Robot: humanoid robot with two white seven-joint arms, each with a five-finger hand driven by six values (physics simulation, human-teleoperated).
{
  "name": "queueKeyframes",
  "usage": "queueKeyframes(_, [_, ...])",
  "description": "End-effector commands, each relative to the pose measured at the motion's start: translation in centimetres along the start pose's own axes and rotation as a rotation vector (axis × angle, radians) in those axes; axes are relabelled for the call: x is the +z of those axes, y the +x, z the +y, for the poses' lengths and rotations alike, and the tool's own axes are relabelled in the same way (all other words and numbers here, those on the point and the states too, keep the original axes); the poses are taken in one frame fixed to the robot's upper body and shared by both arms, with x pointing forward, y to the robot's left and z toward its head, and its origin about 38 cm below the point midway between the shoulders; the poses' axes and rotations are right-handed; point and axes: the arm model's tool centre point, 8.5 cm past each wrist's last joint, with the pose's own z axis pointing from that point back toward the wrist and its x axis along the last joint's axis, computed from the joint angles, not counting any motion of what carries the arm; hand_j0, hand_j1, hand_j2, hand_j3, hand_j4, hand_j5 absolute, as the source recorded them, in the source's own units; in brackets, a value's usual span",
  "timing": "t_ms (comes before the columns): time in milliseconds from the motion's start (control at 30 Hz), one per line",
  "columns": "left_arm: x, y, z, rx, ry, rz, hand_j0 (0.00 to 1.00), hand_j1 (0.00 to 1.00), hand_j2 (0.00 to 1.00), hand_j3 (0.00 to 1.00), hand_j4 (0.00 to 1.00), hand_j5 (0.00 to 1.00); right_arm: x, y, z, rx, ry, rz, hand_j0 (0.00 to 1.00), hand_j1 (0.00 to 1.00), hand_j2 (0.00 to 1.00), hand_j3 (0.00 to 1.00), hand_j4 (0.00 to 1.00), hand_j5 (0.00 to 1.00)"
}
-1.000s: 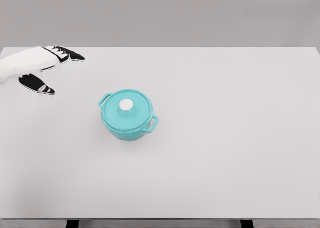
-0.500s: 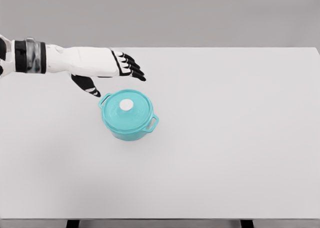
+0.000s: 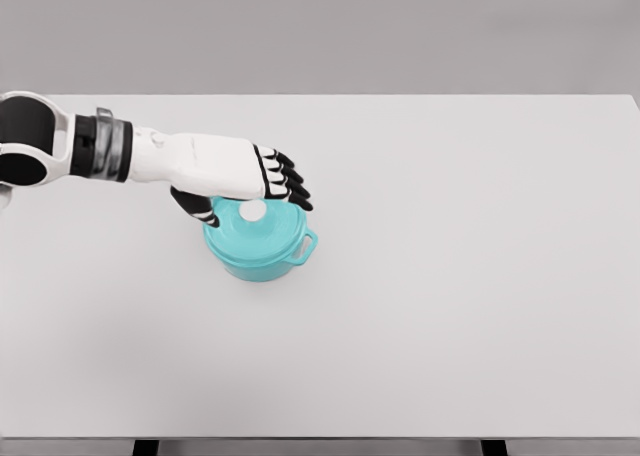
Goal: Open the lid of the pot with left arm
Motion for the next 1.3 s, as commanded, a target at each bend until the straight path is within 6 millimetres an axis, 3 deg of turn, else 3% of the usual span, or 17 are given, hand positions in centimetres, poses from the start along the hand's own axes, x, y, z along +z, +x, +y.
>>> queueKeyframes(0, [-0.1,-0.2,-0.3,0.007,-0.011,0.014,1.00,1.00,1.00,1.00,1.00,1.00,0.0,0.0,0.0,0.000,0.000,0.000,1.00,1.00,1.00,1.00,1.00,1.00])
queueKeyframes(167, [0.0,-1.0,-0.8,0.008,-0.033,0.059,0.99,0.99,0.99,0.99,0.99,0.99,0.0,0.0,0.0,0.000,0.000,0.000,1.00,1.00,1.00,1.00,1.00,1.00])
queueKeyframes(233, [0.0,-2.2,-1.2,0.029,-0.044,0.101,0.99,0.99,0.99,0.99,0.99,0.99,0.0,0.0,0.0,0.000,0.000,0.000,1.00,1.00,1.00,1.00,1.00,1.00])
queueKeyframes(433, [-1.8,-1.9,-1.9,0.025,-0.072,0.080,0.93,0.93,0.93,0.93,0.93,0.93,0.0,0.1,-0.1,0.001,-0.001,-0.001,1.00,1.00,1.00,1.00,1.00,1.00])
queueKeyframes(633, [-2.0,-2.1,-2.2,0.027,-0.082,0.081,0.83,0.83,0.83,0.83,0.83,0.83,0.0,0.0,0.0,0.000,0.000,0.000,1.00,1.00,1.00,1.00,1.00,1.00])
queueKeyframes(1067, [-1.9,-2.8,-3.2,0.042,-0.109,0.104,0.80,0.80,0.80,0.80,0.80,0.80,0.0,0.0,0.0,0.000,0.000,0.000,1.00,1.00,1.00,1.00,1.00,1.00])
queueKeyframes(1267, [-1.9,-2.8,-3.2,0.041,-0.110,0.102,0.67,0.67,0.67,0.67,0.67,0.67,0.0,0.0,0.0,0.000,0.000,0.000,1.00,1.00,1.00,1.00,1.00,1.00])
